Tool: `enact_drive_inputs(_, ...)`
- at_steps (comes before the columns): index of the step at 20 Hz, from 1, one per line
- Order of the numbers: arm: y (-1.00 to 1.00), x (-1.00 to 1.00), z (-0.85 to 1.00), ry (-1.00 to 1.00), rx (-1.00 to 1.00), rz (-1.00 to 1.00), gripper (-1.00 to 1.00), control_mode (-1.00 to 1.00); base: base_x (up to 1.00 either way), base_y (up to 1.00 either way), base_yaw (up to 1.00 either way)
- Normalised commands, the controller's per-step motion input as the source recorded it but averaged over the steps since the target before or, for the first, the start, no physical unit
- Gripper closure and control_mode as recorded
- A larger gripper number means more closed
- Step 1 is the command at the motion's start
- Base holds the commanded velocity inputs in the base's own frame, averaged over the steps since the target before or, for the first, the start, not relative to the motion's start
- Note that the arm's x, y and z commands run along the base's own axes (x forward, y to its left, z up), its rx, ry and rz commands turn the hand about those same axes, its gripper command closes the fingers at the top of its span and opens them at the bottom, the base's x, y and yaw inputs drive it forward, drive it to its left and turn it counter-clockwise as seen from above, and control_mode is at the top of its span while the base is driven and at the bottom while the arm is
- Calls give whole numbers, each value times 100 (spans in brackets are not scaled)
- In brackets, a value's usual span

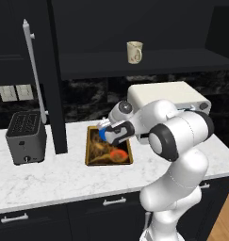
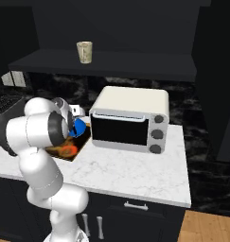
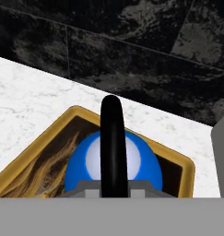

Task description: Pick the kettle from the counter and place it on the tray. Then pick the mug from the cabinet and place it on the tray. Then close the cabinet doors.

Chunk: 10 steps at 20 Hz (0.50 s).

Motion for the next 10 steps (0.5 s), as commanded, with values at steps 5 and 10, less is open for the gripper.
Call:
enact_drive_inputs(5, -7, 0, -7, 0, 0, 0, -100, -100, 0, 0, 0)
enact_drive_inputs(10, -7, 0, 1, -1, 0, 0, -100, -100, 0, 0, 0)
